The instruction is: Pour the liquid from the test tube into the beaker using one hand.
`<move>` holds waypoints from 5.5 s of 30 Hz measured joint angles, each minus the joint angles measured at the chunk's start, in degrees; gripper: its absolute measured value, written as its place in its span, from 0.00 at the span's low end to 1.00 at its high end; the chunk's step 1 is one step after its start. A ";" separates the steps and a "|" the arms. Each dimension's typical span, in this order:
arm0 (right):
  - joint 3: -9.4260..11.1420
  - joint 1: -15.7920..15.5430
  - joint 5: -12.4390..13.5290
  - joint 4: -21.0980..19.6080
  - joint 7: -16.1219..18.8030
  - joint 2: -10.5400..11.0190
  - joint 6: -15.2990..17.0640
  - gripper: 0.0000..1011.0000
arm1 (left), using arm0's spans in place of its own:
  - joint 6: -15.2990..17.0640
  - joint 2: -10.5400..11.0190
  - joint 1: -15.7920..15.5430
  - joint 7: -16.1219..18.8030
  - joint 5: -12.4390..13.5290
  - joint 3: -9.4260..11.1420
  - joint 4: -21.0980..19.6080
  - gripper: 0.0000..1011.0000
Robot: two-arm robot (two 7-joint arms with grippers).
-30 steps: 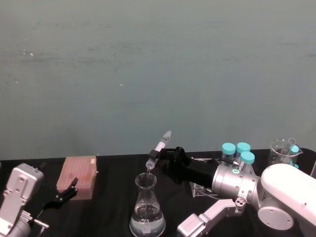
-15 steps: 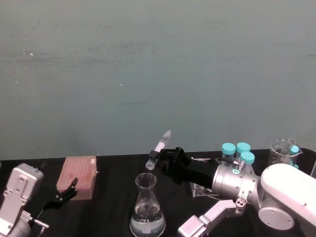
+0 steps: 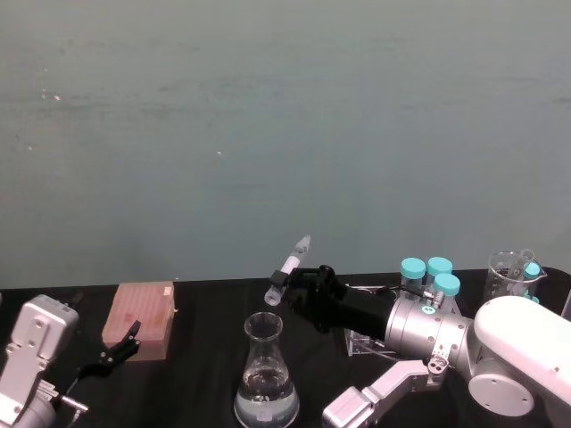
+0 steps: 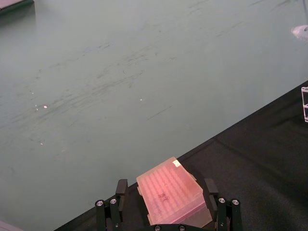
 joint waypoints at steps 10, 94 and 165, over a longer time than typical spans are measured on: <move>7.55 -4.50 17.90 -5.99 13.06 1.79 -0.13 0.21 | 0.00 0.00 0.00 0.00 0.00 0.00 0.00 0.99; 24.23 1.90 72.68 19.92 60.52 -7.33 19.46 0.21 | 0.00 0.00 0.00 0.00 0.00 0.00 0.00 0.99; 25.04 2.37 71.91 23.84 60.94 -8.26 18.14 0.95 | 0.00 0.00 0.00 0.00 0.00 0.00 0.00 0.99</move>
